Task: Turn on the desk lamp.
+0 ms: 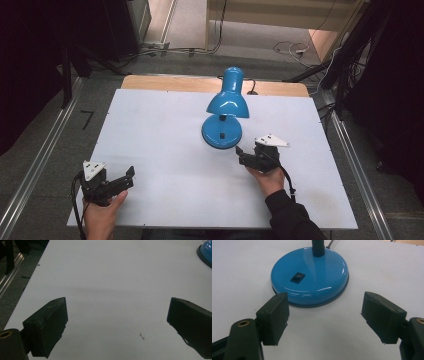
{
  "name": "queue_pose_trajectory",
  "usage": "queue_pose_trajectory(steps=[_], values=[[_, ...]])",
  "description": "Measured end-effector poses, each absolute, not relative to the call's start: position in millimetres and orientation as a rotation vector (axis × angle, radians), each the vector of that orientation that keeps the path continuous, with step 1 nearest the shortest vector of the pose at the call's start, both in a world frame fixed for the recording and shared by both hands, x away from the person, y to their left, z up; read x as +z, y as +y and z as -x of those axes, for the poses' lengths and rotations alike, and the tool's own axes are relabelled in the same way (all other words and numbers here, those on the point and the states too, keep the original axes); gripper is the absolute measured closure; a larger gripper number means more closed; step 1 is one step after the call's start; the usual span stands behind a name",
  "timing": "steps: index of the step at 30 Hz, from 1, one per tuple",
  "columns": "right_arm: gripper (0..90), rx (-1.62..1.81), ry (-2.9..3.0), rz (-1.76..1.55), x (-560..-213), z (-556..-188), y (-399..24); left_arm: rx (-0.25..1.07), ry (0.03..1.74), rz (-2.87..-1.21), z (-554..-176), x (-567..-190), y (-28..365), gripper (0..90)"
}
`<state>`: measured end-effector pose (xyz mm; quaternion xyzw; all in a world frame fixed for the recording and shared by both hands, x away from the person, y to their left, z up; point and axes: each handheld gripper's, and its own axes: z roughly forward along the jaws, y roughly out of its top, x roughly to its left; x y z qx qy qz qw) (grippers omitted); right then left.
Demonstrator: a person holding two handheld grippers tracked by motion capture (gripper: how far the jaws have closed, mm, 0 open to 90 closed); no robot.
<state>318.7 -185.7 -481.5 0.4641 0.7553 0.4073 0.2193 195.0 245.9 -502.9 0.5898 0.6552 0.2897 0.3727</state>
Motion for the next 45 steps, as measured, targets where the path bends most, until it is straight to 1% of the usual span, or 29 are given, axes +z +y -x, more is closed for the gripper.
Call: queue_pose_trajectory(steps=[6, 16, 18, 21, 24, 30, 34, 38, 40, 45], values=[[25.7, 1.140, 2.094, -1.286, -483, -323, -174, 0.744, 1.677, -1.512, -195, -503, 246, 4.0], [30.1, 1.132, 2.094, -1.286, -485, -330, -159, 0.740, 1.672, -1.509, -195, -503, 247, 4.6], [32.5, 1.129, 2.090, -1.287, -485, -332, -158, 0.739, 1.672, -1.510, -195, -503, 247, 4.6], [37.9, 1.129, 2.081, -1.287, -485, -333, -156, 0.740, 1.672, -1.511, -195, -503, 247, 4.6], [45.2, 1.132, 2.082, -1.288, -485, -335, -154, 0.740, 1.673, -1.512, -195, -503, 246, 4.6], [61.1, 1.142, 2.093, -1.289, -487, -341, -149, 0.739, 1.671, -1.511, -195, -503, 247, 4.6], [74.4, 1.157, 2.098, -1.289, -487, -345, -144, 0.739, 1.671, -1.511, -195, -503, 247, 4.6], [83.4, 1.165, 2.100, -1.286, -488, -349, -137, 0.739, 1.671, -1.511, -195, -503, 247, 4.6], [87.3, 1.170, 2.093, -1.291, -490, -351, -135, 0.738, 1.671, -1.510, -195, -503, 247, 4.6], [87.6, 1.172, 2.098, -1.268, -493, -355, -129, 0.739, 1.674, -1.509, -195, -503, 248, 4.6]])
